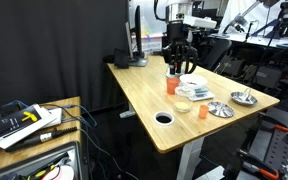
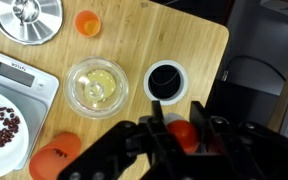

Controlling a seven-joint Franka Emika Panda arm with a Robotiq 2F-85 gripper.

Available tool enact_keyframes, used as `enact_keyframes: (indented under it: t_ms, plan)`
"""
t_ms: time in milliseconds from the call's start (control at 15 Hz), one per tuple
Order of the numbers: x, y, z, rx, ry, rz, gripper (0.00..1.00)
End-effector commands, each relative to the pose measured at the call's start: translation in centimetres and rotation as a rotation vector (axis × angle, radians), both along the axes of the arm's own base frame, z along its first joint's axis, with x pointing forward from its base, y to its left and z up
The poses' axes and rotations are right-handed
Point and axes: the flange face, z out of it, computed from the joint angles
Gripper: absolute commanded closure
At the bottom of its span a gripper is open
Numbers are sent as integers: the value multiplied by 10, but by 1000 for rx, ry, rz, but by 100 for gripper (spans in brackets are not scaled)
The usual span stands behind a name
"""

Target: Move the salt cellar to the left

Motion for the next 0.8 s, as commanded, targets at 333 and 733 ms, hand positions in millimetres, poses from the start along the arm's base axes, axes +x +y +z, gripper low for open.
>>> enact_keyframes:
  t_ms: [333, 733]
  plan:
    - [7, 0, 0, 2, -1, -3, 92]
    - [56, 12, -18, -15, 21, 6, 92]
